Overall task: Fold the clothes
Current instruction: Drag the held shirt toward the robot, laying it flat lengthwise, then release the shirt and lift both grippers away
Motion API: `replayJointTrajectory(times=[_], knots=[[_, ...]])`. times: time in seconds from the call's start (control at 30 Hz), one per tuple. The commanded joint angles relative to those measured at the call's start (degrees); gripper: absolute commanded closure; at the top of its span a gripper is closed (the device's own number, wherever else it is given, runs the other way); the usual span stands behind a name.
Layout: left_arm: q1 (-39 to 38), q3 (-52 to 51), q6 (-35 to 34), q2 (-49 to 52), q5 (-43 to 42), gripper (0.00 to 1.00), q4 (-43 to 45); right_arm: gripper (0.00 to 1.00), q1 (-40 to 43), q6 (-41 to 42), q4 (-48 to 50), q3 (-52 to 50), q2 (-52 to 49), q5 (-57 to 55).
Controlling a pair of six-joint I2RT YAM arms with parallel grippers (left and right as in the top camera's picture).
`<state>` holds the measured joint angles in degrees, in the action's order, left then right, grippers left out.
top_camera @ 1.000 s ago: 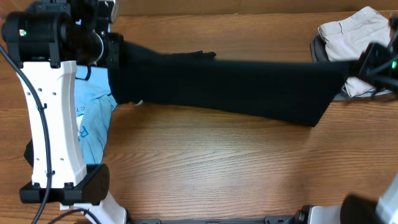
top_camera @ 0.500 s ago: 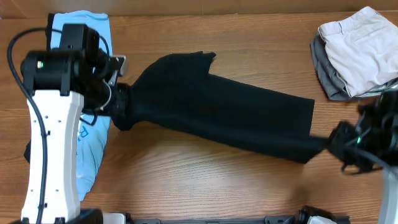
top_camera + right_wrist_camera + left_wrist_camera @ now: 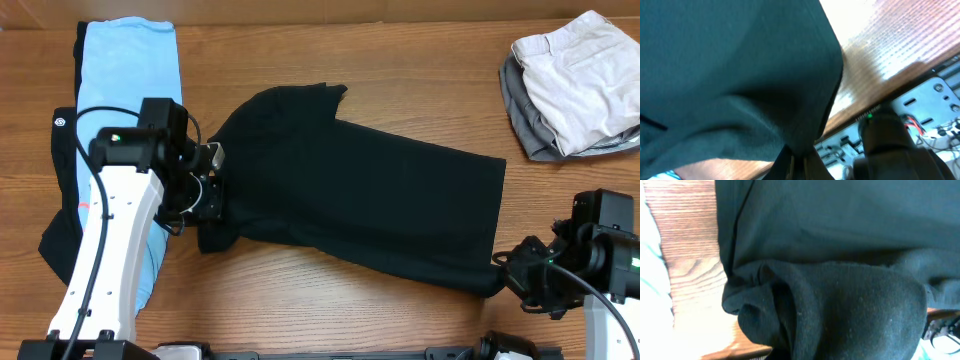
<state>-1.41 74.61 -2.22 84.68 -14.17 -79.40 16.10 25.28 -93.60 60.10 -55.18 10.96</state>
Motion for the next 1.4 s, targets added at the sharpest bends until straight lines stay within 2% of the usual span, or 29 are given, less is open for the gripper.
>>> replayJointTrajectory(times=[0.0, 0.3, 0.53, 0.83, 1.17, 1.37], knots=[[-0.2, -3.3, -2.8, -1.3, -0.9, 0.96, 3.7, 0.96, 0.3, 3.1, 3.0, -2.8, 0.3, 0.5], [-0.2, -6.8, -4.2, 0.7, 0.2, 0.96, 20.6, 0.96, 0.3, 5.0, 13.8, -5.2, -7.6, 1.1], [-0.3, -6.8, -4.2, 6.1, 0.2, 0.96, 27.0, 0.96, 0.3, 5.4, 21.1, -5.2, -13.8, 1.8], [-3.5, -6.8, -4.2, 12.6, 0.0, 0.96, 34.9, 0.96, 0.3, 7.8, 24.3, -5.4, -17.7, -4.9], [-6.2, -6.7, -4.3, 15.6, 4.3, 0.96, 36.6, 0.96, 0.3, 7.8, 23.0, -5.4, -19.7, -6.1], [-3.3, -5.8, -5.6, 14.8, 4.0, 0.96, 30.2, 0.96, 0.3, 7.8, 18.8, -5.4, -18.6, -5.7]])
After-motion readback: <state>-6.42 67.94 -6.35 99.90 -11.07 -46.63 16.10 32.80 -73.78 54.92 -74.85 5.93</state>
